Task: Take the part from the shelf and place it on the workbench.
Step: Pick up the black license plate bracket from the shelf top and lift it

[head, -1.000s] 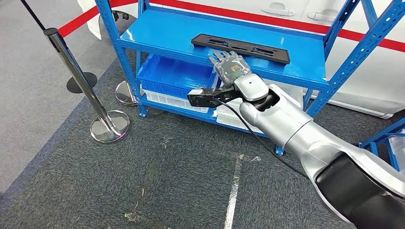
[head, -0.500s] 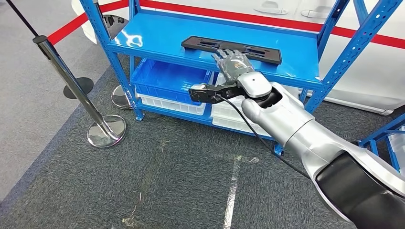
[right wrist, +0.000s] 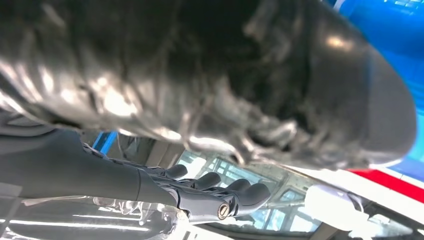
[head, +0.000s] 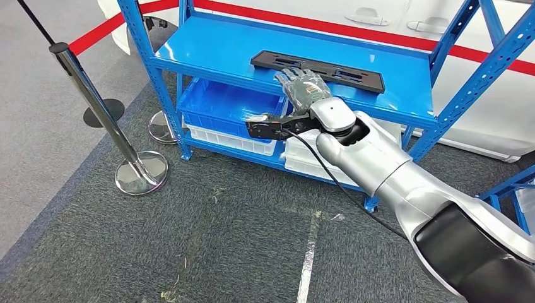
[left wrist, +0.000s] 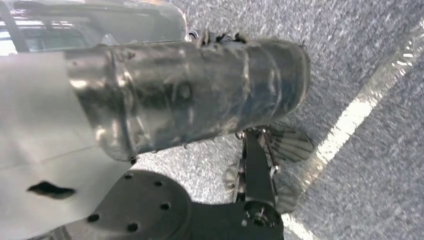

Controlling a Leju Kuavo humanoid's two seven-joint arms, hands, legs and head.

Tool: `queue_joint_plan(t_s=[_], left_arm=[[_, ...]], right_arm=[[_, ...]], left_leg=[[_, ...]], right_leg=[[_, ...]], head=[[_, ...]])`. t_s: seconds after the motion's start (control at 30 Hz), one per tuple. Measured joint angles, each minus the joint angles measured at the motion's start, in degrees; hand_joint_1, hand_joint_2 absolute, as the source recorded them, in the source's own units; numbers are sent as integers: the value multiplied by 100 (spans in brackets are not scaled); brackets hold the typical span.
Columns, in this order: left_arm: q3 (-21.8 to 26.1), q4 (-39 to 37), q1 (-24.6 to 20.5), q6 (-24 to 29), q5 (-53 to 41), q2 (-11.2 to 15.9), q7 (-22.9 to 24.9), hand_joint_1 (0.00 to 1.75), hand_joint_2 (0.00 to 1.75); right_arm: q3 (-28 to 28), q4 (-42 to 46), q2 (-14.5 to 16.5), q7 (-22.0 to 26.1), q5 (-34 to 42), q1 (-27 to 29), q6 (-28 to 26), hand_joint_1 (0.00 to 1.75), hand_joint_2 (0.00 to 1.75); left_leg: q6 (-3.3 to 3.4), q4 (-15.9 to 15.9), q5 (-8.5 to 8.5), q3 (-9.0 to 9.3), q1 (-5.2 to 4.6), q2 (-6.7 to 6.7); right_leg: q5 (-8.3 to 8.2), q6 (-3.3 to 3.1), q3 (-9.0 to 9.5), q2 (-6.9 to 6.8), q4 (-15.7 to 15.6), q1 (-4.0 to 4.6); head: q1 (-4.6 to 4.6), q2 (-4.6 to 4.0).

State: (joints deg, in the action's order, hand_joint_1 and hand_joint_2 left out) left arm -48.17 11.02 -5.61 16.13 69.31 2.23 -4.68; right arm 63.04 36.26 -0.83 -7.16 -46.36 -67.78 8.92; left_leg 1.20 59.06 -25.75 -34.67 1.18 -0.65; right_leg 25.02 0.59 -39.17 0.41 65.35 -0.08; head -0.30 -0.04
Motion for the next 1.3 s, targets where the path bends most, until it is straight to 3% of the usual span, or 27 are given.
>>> queue_joint_plan(t_s=[0.07,0.13,0.23,0.33,0.4,0.43,0.5,0.57,0.67,0.73,0.77,0.87,0.9,0.93,1.0,1.07,1.13,1.23,1.3], left_arm=[[0,1,-3,-7,7,-4,-8,0,0],[0,1,-13,-4,9,-7,-15,0,0],[0,1,-6,-1,9,-7,-16,0,0],[0,0,-2,0,9,-7,-17,0,0],[0,0,-3,0,9,-7,-16,0,0],[0,0,0,1,9,-7,-15,0,0],[0,0,6,5,9,-3,-14,0,0],[0,0,0,11,9,0,-12,0,0],[0,1,-11,14,9,-1,-3,0,0],[0,0,-3,18,8,-2,2,0,0],[0,0,-2,21,7,-2,3,0,0],[0,0,-3,30,7,-1,3,0,0],[0,0,-3,31,7,1,3,0,0],[0,0,-3,32,8,1,3,0,0],[0,0,3,32,8,1,3,0,0],[0,1,3,32,8,-4,3,0,0],[0,1,-5,31,7,-8,4,0,0],[0,0,-8,32,2,-5,2,0,0],[0,0,-1,30,0,-3,-2,0,0]], right_arm=[[0,4,1,-1,0,-23,10,0,0],[0,10,2,-1,0,-36,25,0,0],[0,21,0,-13,1,-53,30,0,0],[2,26,4,-26,1,-61,34,0,0],[4,26,9,-23,2,-39,51,0,0],[4,26,9,-23,2,-32,62,0,0],[4,28,9,-25,4,-33,73,0,0],[4,37,6,-29,12,-47,70,0,0],[4,59,2,-35,43,-55,76,0,0],[4,80,-7,-37,64,-66,87,0,0],[4,88,-13,-38,73,-72,90,0,0],[4,92,-27,-37,90,-49,95,0,0],[4,92,-31,-37,93,-30,97,0,0],[4,92,-36,-36,95,-16,99,0,0],[4,99,-45,-35,95,-17,100,0,0],[4,111,-51,-35,94,-41,101,0,0],[4,129,-53,-30,93,-56,108,0,0],[4,156,-56,-22,78,-66,116,0,0],[6,176,-55,-23,64,-78,119,0,0]], left_leg=[[-50,-3,-26,20,-7,-8],[-110,-31,-27,22,-12,-8],[-186,129,-153,-40,-18,16],[-233,1097,-545,-552,-11,32],[-250,1465,-549,-825,-6,33],[-251,1336,-392,-807,-6,34],[-237,647,33,-533,-6,37],[-201,101,206,-280,-25,37],[-112,-6,164,-215,-36,27],[-47,-45,157,-170,-18,27],[-16,-62,151,-143,-8,29],[37,-68,105,-89,-7,33],[41,-64,84,-65,-7,31],[37,-60,60,-35,-6,25],[13,-53,1,41,-3,10],[-34,-51,-47,87,-17,1],[-92,-71,-60,94,-21,-1],[-180,-6,-133,74,-9,18],[-225,505,-374,-186,-3,35]], right_leg=[[-165,-62,248,3,-544,39],[-131,-101,301,7,-660,65],[-147,-178,393,-2,-761,-2],[-121,-251,458,-5,-789,-8],[-83,-261,485,0,-777,-1],[-58,-255,504,4,-765,-1],[9,-223,548,12,-728,-4],[69,-172,548,19,-678,18],[110,-104,539,23,-669,42],[227,-49,484,16,-509,34],[356,-22,373,13,-264,26],[755,32,-215,5,838,-6],[737,40,-338,4,1000,-17],[605,38,-353,2,936,-26],[130,3,-87,-1,214,-35],[-144,-50,226,-2,-476,-4],[-137,-82,325,5,-665,37],[-141,-143,396,9,-766,-4],[-135,-196,455,5,-813,-29]], head=[[-3,1],[-4,1],[-16,1],[-39,0],[-39,0],[-40,0],[-38,0],[-37,1],[-37,1],[-25,1],[-19,1],[-7,0],[-5,0],[-5,0],[-3,1],[-5,1],[-11,1],[-16,0],[-27,0]])
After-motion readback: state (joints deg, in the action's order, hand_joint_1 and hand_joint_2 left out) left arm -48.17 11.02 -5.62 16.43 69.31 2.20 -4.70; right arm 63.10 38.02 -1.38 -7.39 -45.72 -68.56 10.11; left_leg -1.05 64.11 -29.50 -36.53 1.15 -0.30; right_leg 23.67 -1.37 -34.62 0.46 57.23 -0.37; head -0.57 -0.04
